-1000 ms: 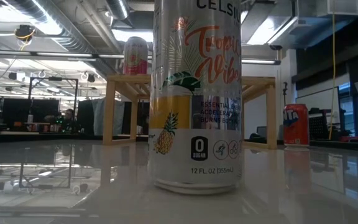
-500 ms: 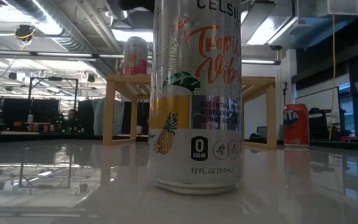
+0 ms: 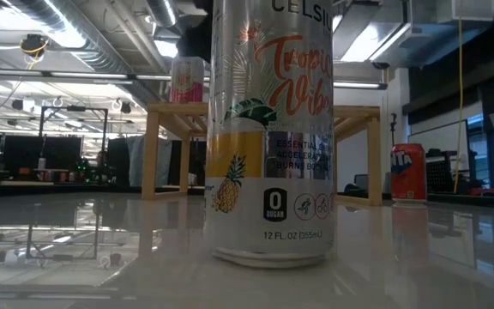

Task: Place canned beverage on shelf
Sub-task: Put the pink soda can on the shelf aligned with the other pink soda can

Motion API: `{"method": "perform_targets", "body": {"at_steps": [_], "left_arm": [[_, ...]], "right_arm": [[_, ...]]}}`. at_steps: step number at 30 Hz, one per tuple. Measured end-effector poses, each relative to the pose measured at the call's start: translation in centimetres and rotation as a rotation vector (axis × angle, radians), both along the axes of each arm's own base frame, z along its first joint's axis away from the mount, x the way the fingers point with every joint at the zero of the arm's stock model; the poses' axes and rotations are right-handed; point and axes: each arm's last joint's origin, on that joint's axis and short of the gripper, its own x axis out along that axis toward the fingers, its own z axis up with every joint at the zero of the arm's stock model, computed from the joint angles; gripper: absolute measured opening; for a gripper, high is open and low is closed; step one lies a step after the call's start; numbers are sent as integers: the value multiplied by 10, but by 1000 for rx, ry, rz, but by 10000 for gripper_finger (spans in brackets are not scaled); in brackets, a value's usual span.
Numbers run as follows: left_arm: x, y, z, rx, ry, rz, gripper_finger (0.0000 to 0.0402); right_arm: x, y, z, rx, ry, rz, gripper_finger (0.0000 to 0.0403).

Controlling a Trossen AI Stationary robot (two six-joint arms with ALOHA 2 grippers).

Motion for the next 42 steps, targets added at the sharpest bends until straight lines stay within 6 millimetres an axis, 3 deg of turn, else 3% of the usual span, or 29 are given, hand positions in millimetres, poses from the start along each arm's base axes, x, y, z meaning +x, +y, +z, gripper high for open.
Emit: {"method": "perform_targets", "body": {"at_steps": [9,29,37,42], "left_arm": [[0,-3,1,18,-15,19,325],[18,-15,-49,60,104,24,325],[20,-16,-54,37,117,15,323],[20,-15,-54,25,119,26,298]], "right_arm": [[0,0,0,-14,5,16,363],[1,0,0,-15,1,19,363],[1,0,0,-10,-2,11,363],[1,0,0,-9,-2,10,363]]}}
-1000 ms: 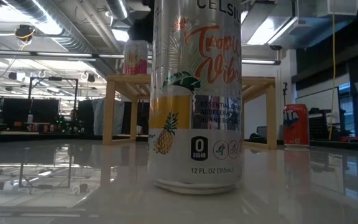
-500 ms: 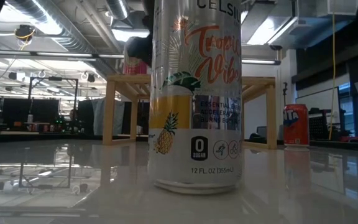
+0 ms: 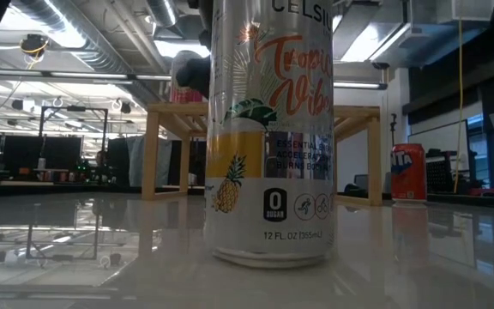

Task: Place canned beverage on shelf
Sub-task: Put the pink soda can on the shelf aligned with the other pink soda can

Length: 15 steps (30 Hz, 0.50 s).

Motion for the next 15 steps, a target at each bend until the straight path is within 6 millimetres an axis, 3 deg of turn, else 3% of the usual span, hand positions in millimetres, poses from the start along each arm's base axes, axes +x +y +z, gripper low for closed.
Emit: {"method": "perform_targets", "body": {"at_steps": [8,15], "left_arm": [[-5,0,13,-58,15,26,277],[-27,4,99,-59,-3,26,275]], "right_arm": [[0,0,0,0,1,-1,363],[0,0,0,-2,2,-1,363]]}}
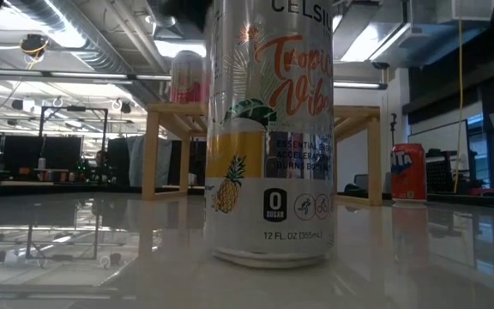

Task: Place canned beverage on shelf
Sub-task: Put the pink soda can on the shelf aligned with the other pink soda can

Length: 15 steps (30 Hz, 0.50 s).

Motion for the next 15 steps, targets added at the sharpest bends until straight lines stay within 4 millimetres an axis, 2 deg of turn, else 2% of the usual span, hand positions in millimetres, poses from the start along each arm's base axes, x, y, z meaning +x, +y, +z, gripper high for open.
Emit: {"method": "perform_targets", "body": {"at_steps": [4,7,11,15], "left_arm": [[-16,6,48,34,-29,21,274],[-32,18,75,68,-26,52,274],[-38,35,93,94,-107,96,276],[-55,55,106,126,-124,154,277]], "right_arm": [[0,-1,0,-15,-17,-11,363],[1,-1,1,-25,-27,-18,363],[1,-1,1,-31,-40,-25,363],[1,-1,1,-21,-45,-34,363]]}}
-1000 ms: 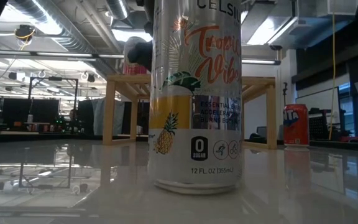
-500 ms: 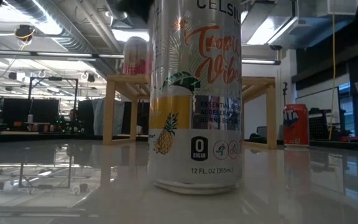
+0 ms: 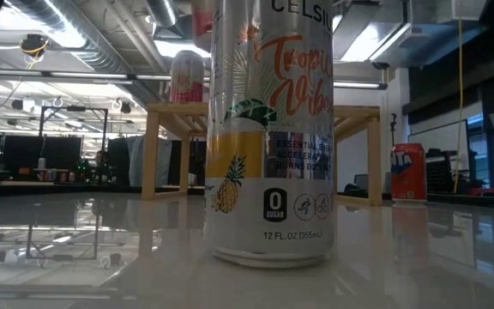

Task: Place canned beverage on shelf
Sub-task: Put the pink soda can on the shelf aligned with the other pink soda can

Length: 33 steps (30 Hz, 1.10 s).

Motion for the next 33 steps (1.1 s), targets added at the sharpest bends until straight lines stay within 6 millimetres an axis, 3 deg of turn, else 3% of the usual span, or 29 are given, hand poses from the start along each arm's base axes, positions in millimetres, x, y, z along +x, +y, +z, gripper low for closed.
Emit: {"method": "perform_targets", "body": {"at_steps": [10,14,23,33], "left_arm": [[-23,46,19,29,-46,62,278],[-31,58,10,26,6,92,278],[-72,77,-9,22,100,211,279],[-66,102,-20,31,157,242,279]], "right_arm": [[1,1,1,23,-12,-15,363],[1,1,1,26,-12,-19,363],[1,0,1,18,-35,-51,363],[2,0,1,5,-51,-61,363]]}}
